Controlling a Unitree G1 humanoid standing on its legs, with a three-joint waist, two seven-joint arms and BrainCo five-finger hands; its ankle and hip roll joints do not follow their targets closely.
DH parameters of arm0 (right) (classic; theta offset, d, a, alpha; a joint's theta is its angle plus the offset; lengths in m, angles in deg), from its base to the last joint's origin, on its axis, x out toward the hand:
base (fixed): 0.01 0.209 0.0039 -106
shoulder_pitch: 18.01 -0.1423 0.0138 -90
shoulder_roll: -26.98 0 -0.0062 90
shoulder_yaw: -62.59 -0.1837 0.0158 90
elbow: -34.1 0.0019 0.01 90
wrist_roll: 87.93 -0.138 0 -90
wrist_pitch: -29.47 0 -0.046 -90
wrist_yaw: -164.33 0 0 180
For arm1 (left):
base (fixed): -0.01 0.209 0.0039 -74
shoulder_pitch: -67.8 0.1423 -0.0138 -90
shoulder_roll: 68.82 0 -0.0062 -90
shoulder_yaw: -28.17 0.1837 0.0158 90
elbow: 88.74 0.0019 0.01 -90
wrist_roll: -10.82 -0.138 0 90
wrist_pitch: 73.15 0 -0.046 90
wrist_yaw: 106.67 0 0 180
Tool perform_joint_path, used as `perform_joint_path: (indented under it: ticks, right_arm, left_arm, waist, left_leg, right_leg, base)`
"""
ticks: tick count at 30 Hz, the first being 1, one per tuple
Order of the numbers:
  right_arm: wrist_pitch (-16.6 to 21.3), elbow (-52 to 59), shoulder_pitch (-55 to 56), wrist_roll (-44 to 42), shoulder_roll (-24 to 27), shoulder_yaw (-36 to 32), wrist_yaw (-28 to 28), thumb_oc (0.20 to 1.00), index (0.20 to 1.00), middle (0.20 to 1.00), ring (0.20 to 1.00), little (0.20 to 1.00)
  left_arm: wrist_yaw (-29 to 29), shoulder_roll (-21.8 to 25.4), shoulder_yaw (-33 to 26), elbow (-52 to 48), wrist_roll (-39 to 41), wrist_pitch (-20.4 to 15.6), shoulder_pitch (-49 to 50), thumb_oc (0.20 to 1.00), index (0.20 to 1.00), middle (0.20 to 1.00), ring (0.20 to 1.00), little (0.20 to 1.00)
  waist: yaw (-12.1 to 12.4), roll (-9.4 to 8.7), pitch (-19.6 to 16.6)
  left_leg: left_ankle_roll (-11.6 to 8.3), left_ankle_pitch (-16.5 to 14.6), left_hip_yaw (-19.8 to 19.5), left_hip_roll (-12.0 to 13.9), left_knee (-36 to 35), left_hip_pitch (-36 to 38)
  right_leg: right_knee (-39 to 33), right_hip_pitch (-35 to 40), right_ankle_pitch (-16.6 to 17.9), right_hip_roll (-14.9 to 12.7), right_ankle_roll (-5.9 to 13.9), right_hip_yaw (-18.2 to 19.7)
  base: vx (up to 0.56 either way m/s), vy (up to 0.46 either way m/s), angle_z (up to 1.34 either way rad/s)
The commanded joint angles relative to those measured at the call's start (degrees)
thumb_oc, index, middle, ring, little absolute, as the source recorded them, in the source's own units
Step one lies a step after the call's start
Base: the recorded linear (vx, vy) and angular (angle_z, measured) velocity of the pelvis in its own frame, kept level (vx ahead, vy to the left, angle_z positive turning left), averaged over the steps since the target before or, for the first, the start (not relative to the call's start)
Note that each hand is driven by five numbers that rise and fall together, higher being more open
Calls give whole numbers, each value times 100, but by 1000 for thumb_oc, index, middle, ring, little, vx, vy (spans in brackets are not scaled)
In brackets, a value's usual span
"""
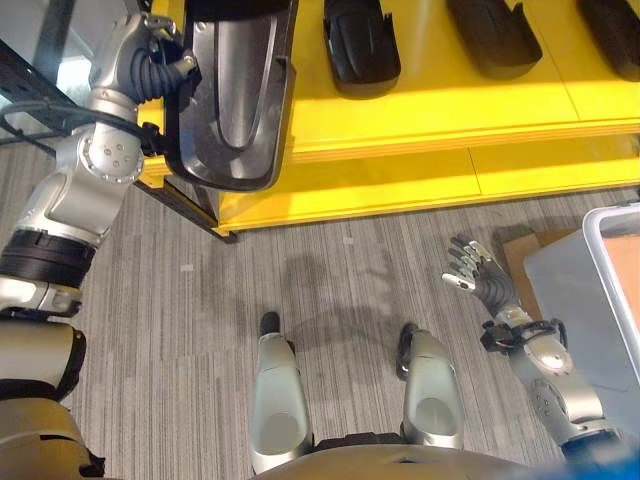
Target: Move parts from the plastic box to the shelf.
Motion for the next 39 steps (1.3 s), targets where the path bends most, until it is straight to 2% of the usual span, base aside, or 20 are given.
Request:
perform_joint_path:
  ticks: [1, 3, 4, 5, 6, 7, 8, 9, 10, 11, 12, 15, 17, 18, 19, 26, 27, 32, 39]
  right_arm:
    - [365, 153, 226, -238, 95, -102, -46, 1000, 1000, 1000, 1000, 1000]
    - [369, 147, 203, -234, 104, -97, -37, 1000, 1000, 1000, 1000, 1000]
    - [362, 116, 168, -240, 119, -73, -27, 1000, 1000, 1000, 1000, 1000]
    - [358, 107, 159, -242, 121, -63, -23, 1000, 1000, 1000, 1000, 1000]
    - [357, 112, 152, -239, 119, -72, -21, 1000, 1000, 1000, 1000, 1000]
    - [375, 155, 168, -283, 100, -82, -59, 1000, 1000, 1000, 1000, 1000]
    - [395, 182, 150, -358, 88, -73, -88, 1000, 1000, 1000, 1000, 1000]
    - [493, 220, 22, -671, 26, -39, -227, 1000, 1000, 1000, 1000, 1000]
    - [590, 261, -102, -559, 93, 2, -223, 1000, 1000, 1000, 1000, 1000]
    - [659, 261, -211, -800, 13, 10, -263, 1000, 1000, 1000, 1000, 1000]
    - [802, 89, -316, -914, -129, 61, -120, 1000, 1000, 1000, 1000, 1000]
    - [1059, 103, -538, -410, -222, 175, 273, 1000, 1000, 1000, 1000, 1000]
    - [983, -47, -568, -322, -203, 345, 270, 1000, 1000, 1000, 1000, 1000]
    - [796, -154, -477, -718, -221, 444, 6, 1000, 1000, 1000, 1000, 1000]
    - [721, -211, -437, -985, -236, 445, -75, 1000, 1000, 1000, 1000, 1000]
    - [702, -261, -563, -1179, -293, 399, -58, 1000, 1000, 1000, 1000, 1000]
    - [-44, -459, 422, -757, 258, -414, -553, 1000, 1000, 1000, 1000, 1000]
    - [-67, -434, 497, -851, 258, -404, -672, 1000, 1000, 1000, 1000, 1000]
    - [19, -357, 249, -783, 425, -339, -633, 1000, 1000, 1000, 1000, 1000]
  left_arm:
    - [-350, 486, -469, -76, 411, -186, 141, 200, 200, 200, 200, 200]
    - [-370, 495, -430, -42, 444, -191, 66, 200, 200, 200, 200, 200]
    - [-370, 506, -352, 37, 519, -185, -47, 200, 200, 200, 200, 200]
    - [-358, 500, -341, 59, 551, -185, -75, 200, 200, 200, 200, 200]
    - [-356, 492, -341, 58, 565, -187, -92, 200, 200, 200, 200, 200]
    - [-354, 469, -406, 26, 554, -199, -4, 200, 200, 200, 200, 200]
    - [-357, 461, -460, 7, 558, -211, 63, 200, 200, 200, 200, 200]
    - [-358, 396, -540, -3, 571, -255, 141, 200, 200, 200, 200, 200]
    - [-369, 373, -560, 6, 557, -277, 148, 200, 200, 200, 200, 200]
    - [-395, 350, -545, 38, 587, -302, 104, 200, 200, 200, 200, 200]
    - [-390, 294, -445, 149, 591, -281, 34, 200, 200, 200, 200, 200]
    - [-478, 290, -103, 408, 679, -319, -283, 200, 200, 200, 200, 200]
    - [-434, 318, 31, 416, 740, -349, -376, 200, 200, 200, 200, 200]
    - [-405, 302, 23, 417, 726, -349, -373, 200, 200, 200, 200, 200]
    - [-395, 256, -25, 399, 701, -326, -318, 200, 200, 200, 200, 200]
    - [-414, 98, -163, 477, 687, -278, -244, 200, 200, 200, 200, 200]
    - [308, -1360, -1393, 323, 772, -302, 1602, 200, 200, 200, 200, 200]
    - [313, -1363, -1457, 193, 722, -298, 1706, 200, 200, 200, 200, 200]
    - [174, -1130, -1335, 578, 721, -273, 1272, 200, 200, 200, 200, 200]
  waist:
    - [-18, 0, -522]
    - [-21, 0, -501]
    - [-35, -10, -496]
    - [-39, -18, -494]
    - [-41, -13, -471]
    - [-28, -18, -480]
    - [-30, -15, -489]
    - [-29, -8, -479]
    - [-24, 3, -480]
    - [-30, 13, -479]
    - [-41, 40, -473]
    - [-74, 100, -460]
    - [-69, 118, -464]
    - [-56, 100, -491]
    - [-47, 91, -505]
    - [-56, 98, -578]
    - [-429, 210, -900]
    - [-443, 192, -952]
    - [-495, 118, -703]
  left_leg:
    - [511, -313, 169, -78, 168, 133]
    - [528, -381, 147, -77, 339, 39]
    - [530, -609, 134, -59, 553, -2]
    - [544, -662, 142, -66, 639, -60]
    - [575, -549, 144, -94, 670, -151]
    - [560, -741, 159, -74, 768, -117]
    - [563, -757, 157, -77, 807, -142]
    - [595, -614, 173, -94, 786, -229]
    - [593, -622, 184, -94, 789, -223]
    - [594, -620, 181, -96, 802, -236]
    - [594, -625, 173, -106, 815, -237]
    - [605, -653, 200, -122, 878, -252]
    - [605, -672, 196, -120, 909, -262]
    - [570, -817, 202, -96, 954, -213]
    - [561, -831, 202, -91, 968, -215]
    - [548, -815, 225, -61, 953, -273]
    - [658, -735, 1229, -189, -483, 1508]
    - [637, -782, 1194, -223, -436, 1465]
    - [715, -863, 1231, -312, -172, 1055]
  right_leg:
    - [-119, 416, -426, -151, -222, 120]
    - [25, 332, -491, -162, -243, 156]
    - [225, 269, -716, -155, -247, 243]
    - [275, 222, -741, -156, -254, 278]
    - [270, 152, -627, -184, -295, 259]
    - [357, 168, -784, -167, -276, 318]
    - [366, 151, -784, -163, -276, 342]
    - [342, 64, -650, -180, -315, 330]
    - [355, 49, -655, -180, -316, 339]
    - [348, 50, -647, -180, -316, 339]
    - [375, 39, -667, -180, -323, 358]
    - [404, 33, -658, -189, -314, 386]
    - [401, 32, -662, -190, -317, 396]
    - [423, 78, -777, -168, -279, 425]
    - [413, 75, -778, -151, -282, 437]
    - [310, 14, -678, -87, -268, 457]
    - [-1245, 854, 121, 213, -168, 638]
    - [-1234, 854, 112, 175, -152, 649]
    - [-1329, 486, 376, 130, -95, 783]
  base:
    - [-62, 21, 9]
    - [3, 21, -6]
    - [62, 18, -9]
    - [-14, 48, -7]
    - [-2, 47, -11]
    - [2, 41, -12]
    - [-5, 49, -7]
    - [-82, 55, -4]
    - [-90, 53, -8]
    - [-23, 31, -7]
    - [-27, 30, -4]
    - [-27, 42, -2]
    - [8, 15, -7]
    - [57, -9, -4]
    - [63, -14, -1]
    - [0, 0, 0]
    - [0, 0, 0]
    - [21, 20, -23]
    - [-37, 62, 0]
